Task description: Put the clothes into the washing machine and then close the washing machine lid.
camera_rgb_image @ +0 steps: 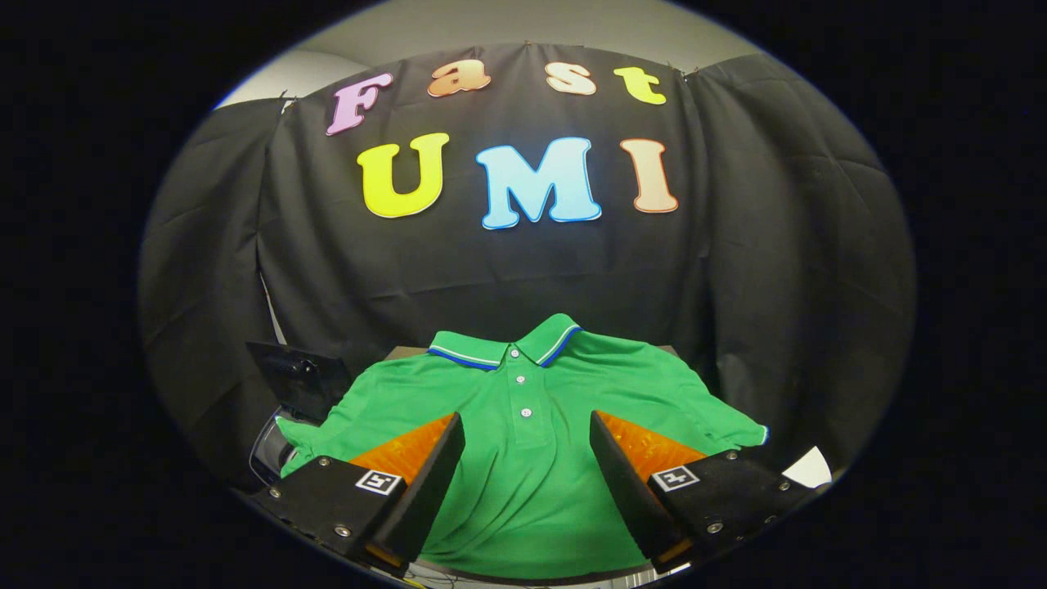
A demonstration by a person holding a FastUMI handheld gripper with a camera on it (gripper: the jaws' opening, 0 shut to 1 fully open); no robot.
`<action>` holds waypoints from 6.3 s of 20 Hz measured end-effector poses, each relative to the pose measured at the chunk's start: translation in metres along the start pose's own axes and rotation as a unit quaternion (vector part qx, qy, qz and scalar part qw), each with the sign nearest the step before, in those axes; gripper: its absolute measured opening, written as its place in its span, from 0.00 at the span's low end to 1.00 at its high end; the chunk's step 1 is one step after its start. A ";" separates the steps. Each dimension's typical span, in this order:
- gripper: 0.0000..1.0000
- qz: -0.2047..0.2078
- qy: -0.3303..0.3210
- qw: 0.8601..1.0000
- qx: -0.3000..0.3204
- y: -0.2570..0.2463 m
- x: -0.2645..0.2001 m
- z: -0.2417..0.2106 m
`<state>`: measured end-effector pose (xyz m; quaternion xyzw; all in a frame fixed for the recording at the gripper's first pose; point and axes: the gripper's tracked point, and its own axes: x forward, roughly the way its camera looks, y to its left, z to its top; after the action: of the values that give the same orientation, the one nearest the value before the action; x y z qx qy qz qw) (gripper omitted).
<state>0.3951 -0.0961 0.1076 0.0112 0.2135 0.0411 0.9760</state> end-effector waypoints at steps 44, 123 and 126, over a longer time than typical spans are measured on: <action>0.00 0.161 -0.033 0.976 0.143 0.153 -0.009 0.077; 0.96 0.107 -0.013 0.993 -0.055 0.479 0.068 -0.133; 0.96 0.098 -0.070 0.990 -0.069 0.476 0.065 -0.102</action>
<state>0.3749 0.3844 0.0064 -0.0328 0.1394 0.1502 0.9782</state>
